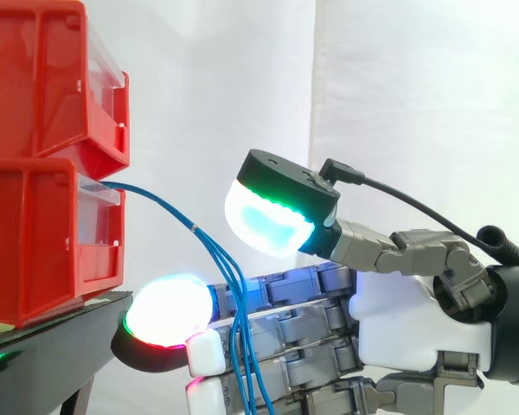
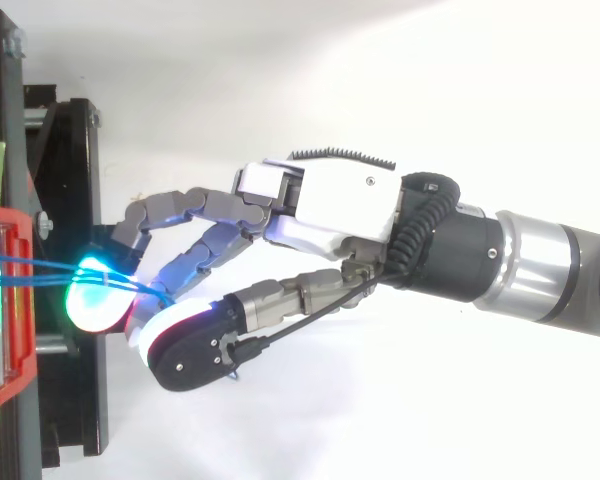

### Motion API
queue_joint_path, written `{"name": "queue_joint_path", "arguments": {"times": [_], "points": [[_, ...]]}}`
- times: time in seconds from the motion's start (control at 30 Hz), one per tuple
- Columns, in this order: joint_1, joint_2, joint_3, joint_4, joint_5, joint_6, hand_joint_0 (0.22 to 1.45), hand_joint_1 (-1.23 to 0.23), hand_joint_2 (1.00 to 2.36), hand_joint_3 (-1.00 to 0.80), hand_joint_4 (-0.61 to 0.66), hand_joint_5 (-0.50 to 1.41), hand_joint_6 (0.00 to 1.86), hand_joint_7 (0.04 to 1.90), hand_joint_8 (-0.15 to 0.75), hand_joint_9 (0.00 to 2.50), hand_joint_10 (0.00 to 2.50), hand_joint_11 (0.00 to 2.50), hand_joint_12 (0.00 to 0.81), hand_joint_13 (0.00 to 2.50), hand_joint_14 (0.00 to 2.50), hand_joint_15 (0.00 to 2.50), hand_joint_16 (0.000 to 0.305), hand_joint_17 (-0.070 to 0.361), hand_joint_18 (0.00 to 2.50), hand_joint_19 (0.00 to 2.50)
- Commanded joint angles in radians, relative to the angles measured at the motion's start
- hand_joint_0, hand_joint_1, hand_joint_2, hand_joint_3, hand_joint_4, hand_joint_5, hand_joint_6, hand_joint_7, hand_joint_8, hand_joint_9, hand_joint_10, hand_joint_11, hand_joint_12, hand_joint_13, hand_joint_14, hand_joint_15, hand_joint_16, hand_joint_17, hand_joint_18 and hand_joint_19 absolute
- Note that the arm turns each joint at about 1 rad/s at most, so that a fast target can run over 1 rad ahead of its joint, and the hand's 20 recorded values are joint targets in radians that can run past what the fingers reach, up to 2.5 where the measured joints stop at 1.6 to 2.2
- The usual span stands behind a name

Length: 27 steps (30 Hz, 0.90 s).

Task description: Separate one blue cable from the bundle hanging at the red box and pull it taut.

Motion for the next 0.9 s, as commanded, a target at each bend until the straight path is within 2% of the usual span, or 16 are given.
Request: {"name": "queue_joint_path", "arguments": {"times": [0.0,0.03,0.07,0.1,0.23,0.33,0.53,0.87], "points": [[0.001,0.0,0.001,-0.003,-0.006,0.011,0.62,-0.64,1.01,-0.41,0.22,-0.14,0.5,0.95,0.286,0.93,0.01,0.49,0.237,0.87,0.01,0.41,0.02,0.045,0.7,0.4],[0.001,0.006,0.001,-0.004,-0.014,0.012,0.63,-0.64,1.01,-0.4,0.22,-0.14,0.5,0.96,0.286,0.93,0.01,0.49,0.236,0.88,0.02,0.41,0.02,0.045,0.7,0.4],[0.0,0.019,-0.001,-0.01,-0.043,0.011,0.63,-0.65,1.01,-0.4,0.22,-0.14,0.5,0.98,0.287,0.94,0.01,0.49,0.236,0.88,0.01,0.41,0.02,0.045,0.7,0.4],[0.0,0.019,0.001,-0.012,-0.057,0.009,0.63,-0.65,1.01,-0.4,0.22,-0.14,0.5,0.98,0.287,0.94,0.01,0.49,0.236,0.88,0.02,0.41,0.02,0.045,0.71,0.41],[-0.005,0.032,0.001,-0.021,-0.08,0.009,0.64,-0.64,1.01,-0.39,0.22,-0.14,0.5,1.0,0.287,0.95,0.01,0.5,0.236,0.88,0.02,0.42,0.02,0.045,0.71,0.41],[-0.014,0.037,0.001,-0.024,-0.081,0.011,0.64,-0.62,1.01,-0.39,0.22,-0.14,0.5,1.0,0.288,0.95,0.01,0.51,0.237,0.89,0.02,0.43,0.02,0.045,0.71,0.42],[-0.022,0.049,-0.001,-0.033,-0.086,0.009,0.65,-0.59,1.01,-0.38,0.21,-0.13,0.5,1.02,0.291,0.97,0.02,0.51,0.239,0.9,0.02,0.43,0.02,0.045,0.71,0.42],[-0.04,0.046,-0.001,-0.058,-0.081,0.006,0.64,-0.59,1.01,-0.4,0.22,-0.13,0.5,1.02,0.29,0.98,0.01,0.51,0.244,0.9,0.02,0.44,0.021,0.046,0.71,0.42]]}}
